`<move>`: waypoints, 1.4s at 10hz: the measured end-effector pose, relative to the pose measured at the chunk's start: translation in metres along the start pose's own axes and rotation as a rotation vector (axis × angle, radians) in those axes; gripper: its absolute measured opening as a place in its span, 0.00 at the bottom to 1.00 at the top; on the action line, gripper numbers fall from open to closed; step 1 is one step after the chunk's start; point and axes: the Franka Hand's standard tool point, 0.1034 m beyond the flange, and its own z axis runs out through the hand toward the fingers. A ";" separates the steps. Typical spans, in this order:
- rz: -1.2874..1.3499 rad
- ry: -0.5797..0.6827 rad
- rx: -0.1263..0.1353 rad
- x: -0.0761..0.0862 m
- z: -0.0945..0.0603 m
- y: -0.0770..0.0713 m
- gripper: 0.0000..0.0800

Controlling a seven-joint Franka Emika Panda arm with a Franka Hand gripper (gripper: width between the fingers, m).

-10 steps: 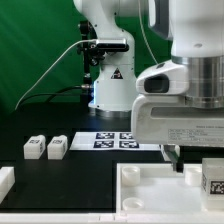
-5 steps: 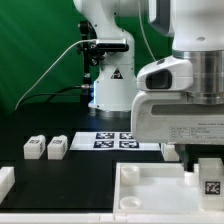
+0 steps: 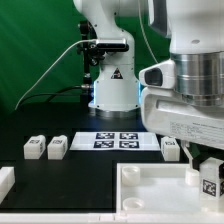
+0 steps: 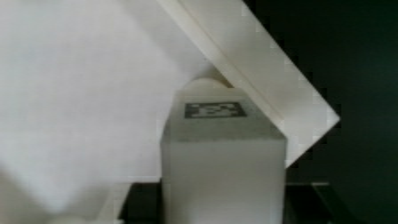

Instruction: Assemble one leg

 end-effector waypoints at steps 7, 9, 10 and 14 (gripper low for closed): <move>0.618 -0.014 0.038 -0.007 0.000 -0.001 0.67; 0.300 0.000 0.033 -0.018 0.002 -0.001 0.78; 0.098 0.018 0.024 -0.022 0.003 -0.002 0.80; -0.292 0.023 0.015 -0.018 0.004 0.000 0.81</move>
Offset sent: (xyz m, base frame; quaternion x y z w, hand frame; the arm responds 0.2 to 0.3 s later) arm 0.0135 0.0009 -0.0007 0.0846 0.0130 0.3719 0.9243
